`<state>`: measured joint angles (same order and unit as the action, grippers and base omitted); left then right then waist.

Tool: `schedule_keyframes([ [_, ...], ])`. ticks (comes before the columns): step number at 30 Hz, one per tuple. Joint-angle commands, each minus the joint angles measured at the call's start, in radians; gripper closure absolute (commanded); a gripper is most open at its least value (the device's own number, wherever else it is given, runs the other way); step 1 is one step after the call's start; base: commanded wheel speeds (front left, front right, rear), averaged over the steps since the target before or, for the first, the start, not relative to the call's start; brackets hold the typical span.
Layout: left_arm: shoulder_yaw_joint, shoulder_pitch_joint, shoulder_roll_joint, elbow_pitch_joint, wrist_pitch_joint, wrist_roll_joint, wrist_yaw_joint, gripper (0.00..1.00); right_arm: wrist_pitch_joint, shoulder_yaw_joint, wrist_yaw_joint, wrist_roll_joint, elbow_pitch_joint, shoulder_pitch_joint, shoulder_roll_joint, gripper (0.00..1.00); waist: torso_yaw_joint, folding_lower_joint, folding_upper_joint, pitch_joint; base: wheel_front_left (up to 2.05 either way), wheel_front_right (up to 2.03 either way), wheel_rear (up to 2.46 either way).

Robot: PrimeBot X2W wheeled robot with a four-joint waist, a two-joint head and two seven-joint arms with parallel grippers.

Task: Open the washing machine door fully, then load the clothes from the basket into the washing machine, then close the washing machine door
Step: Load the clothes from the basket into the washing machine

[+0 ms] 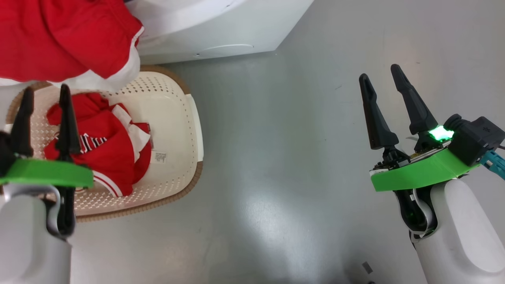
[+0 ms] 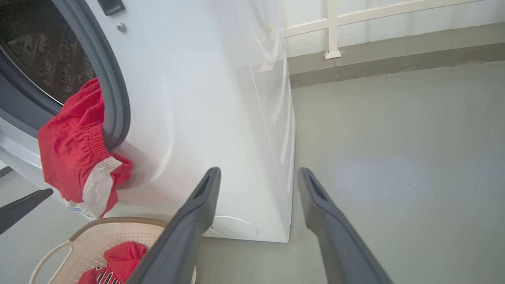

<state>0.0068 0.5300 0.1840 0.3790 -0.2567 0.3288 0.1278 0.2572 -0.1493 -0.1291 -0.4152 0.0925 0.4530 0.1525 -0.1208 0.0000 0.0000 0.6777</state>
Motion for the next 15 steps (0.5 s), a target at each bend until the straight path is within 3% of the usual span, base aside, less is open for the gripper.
schedule_keyframes([
  [1, 0.018, 0.015, 0.042, 0.007, -0.005, 0.006, 0.002, 0.00, 0.005, -0.020, -0.002, 0.006, -0.021, -0.013, -0.006, 0.00, -0.005, 0.0000, 0.0000, 0.003, 0.00, 0.00, 0.00],
  [15, -0.083, 0.328, 0.103, 0.391, -0.005, 0.099, 0.003, 0.00, 0.005, -0.018, -0.002, 0.007, -0.027, -0.005, -0.018, 0.00, -0.034, 0.0000, 0.0000, 0.036, 0.00, 0.00, 0.00],
])
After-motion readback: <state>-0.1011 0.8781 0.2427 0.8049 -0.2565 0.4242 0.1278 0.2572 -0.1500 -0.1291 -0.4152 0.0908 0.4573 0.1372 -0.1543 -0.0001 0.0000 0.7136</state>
